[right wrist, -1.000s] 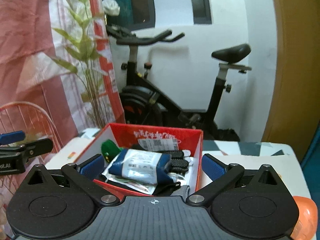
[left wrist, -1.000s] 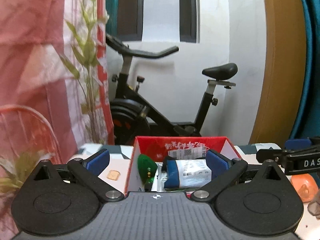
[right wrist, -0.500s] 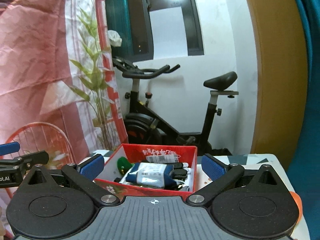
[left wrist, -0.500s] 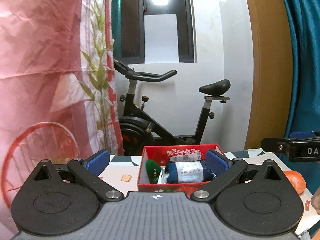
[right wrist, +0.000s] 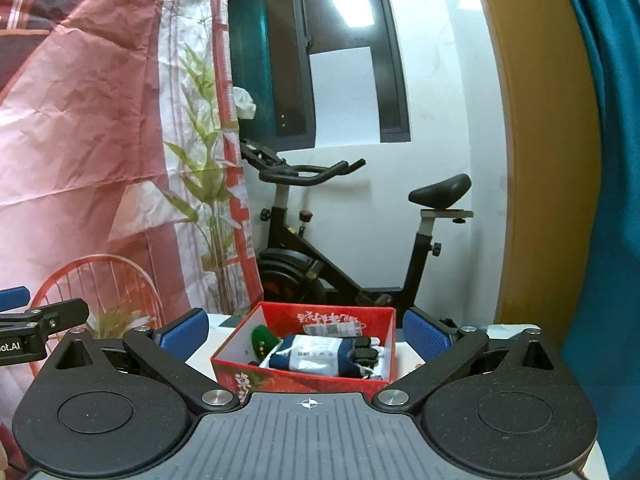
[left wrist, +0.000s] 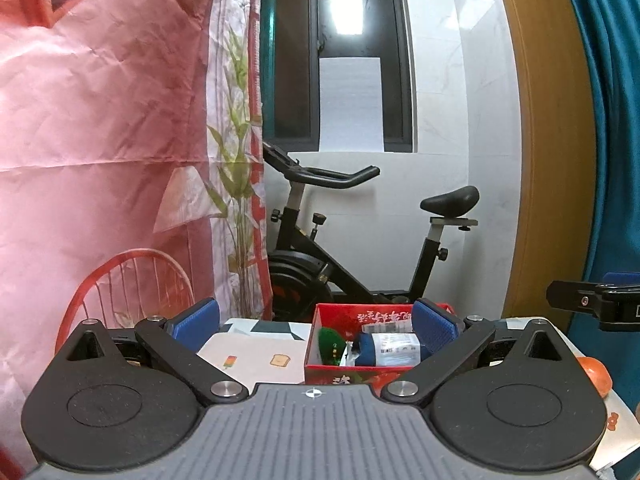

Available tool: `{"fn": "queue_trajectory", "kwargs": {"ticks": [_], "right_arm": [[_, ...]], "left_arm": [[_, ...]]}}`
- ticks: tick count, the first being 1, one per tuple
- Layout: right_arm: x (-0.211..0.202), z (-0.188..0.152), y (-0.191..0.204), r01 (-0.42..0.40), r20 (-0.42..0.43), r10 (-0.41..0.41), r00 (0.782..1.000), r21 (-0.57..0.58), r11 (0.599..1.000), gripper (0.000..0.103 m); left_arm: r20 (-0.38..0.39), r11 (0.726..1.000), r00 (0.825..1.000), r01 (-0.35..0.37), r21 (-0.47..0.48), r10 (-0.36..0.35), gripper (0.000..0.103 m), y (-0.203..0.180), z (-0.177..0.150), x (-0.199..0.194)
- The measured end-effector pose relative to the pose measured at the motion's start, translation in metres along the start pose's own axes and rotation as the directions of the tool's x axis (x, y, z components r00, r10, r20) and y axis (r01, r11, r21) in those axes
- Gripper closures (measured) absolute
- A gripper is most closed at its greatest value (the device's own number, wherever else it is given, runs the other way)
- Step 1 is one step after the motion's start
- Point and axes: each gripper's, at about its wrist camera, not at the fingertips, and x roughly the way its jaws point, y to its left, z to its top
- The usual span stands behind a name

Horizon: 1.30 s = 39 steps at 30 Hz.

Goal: Organize soft objects

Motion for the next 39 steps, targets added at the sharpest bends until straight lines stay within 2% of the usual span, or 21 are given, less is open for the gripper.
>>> {"fn": "queue_trajectory", "kwargs": {"ticks": [39], "right_arm": [[-0.006,-0.0006,0.0002,0.034,0.014,-0.033,0.999,-0.017,0.999,0.0]], "left_arm": [[-0.013,1.0,1.0,-0.005,-0.015,0.004,0.0,0.0036,-0.0024,-0.0096]]}}
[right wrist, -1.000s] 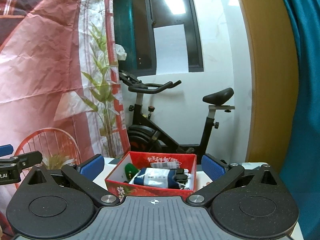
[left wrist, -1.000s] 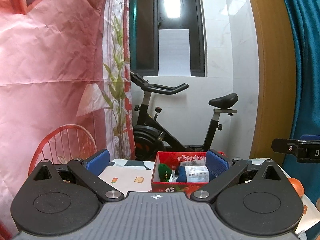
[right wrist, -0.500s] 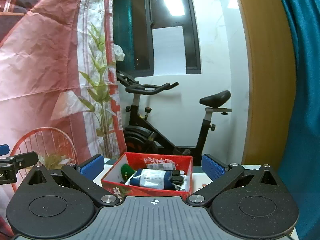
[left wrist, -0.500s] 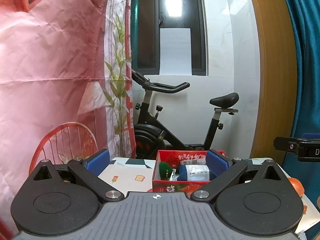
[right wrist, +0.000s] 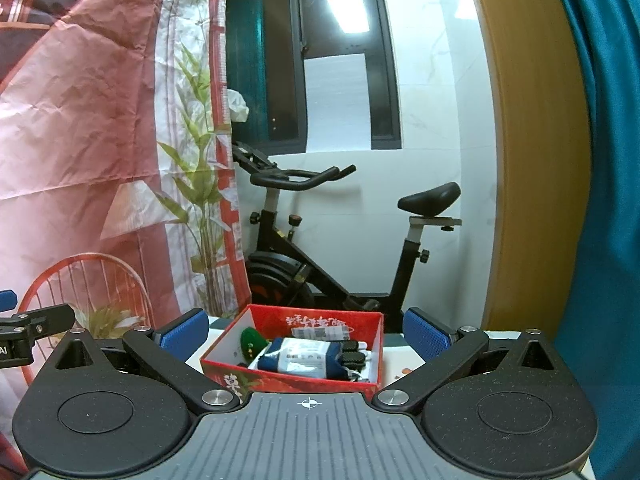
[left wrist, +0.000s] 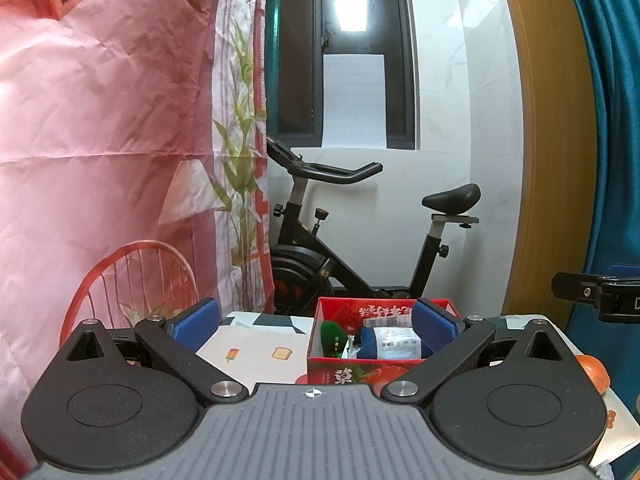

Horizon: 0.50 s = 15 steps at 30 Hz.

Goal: Organize soft objects

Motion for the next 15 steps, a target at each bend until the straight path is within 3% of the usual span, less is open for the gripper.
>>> {"fn": "queue_trajectory", "kwargs": {"ticks": [15], "right_arm": [[-0.0013,-0.0005,-0.0022,0.002,0.0,-0.002,1.0,-0.009,1.0,0.0]], "left_arm": [[-0.016,1.0,1.0,-0.005,-0.015,0.004,0.0,0.0037,-0.001,0.0003]]}}
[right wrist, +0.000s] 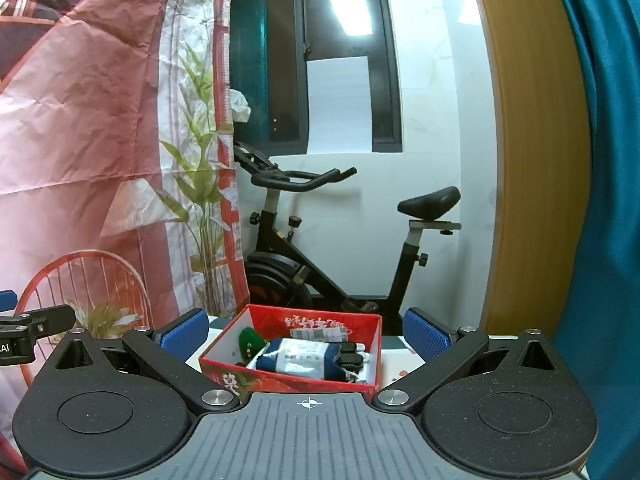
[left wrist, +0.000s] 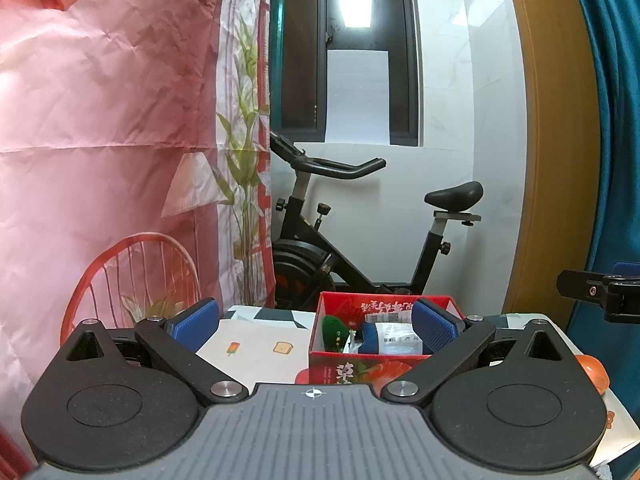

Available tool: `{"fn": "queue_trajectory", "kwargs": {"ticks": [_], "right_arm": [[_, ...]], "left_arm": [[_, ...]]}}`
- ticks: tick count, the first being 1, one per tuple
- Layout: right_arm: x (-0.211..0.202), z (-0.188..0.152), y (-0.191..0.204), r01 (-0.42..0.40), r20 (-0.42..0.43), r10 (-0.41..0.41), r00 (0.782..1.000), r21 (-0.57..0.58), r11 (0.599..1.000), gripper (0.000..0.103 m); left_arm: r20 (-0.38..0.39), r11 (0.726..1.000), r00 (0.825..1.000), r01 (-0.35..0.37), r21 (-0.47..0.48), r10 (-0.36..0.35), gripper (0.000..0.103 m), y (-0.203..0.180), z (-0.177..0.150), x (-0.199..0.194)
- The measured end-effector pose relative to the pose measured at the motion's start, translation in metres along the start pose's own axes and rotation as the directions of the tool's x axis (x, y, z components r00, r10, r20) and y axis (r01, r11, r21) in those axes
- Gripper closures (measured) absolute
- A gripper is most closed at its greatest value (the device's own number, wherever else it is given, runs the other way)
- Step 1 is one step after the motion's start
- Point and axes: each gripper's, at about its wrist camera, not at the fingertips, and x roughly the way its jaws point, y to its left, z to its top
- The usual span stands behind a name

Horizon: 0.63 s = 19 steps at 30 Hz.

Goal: Organize soft objects

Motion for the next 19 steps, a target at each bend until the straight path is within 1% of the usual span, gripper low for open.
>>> {"fn": "queue_trajectory", "kwargs": {"ticks": [19], "right_arm": [[-0.0011,-0.0005,-0.0012,0.0,0.0,0.0,1.0,-0.005,1.0,0.0]], "left_arm": [[0.009,1.0,1.0,-0.013,0.005,0.013,0.0,-0.0026,-0.0016,-0.0041]]}}
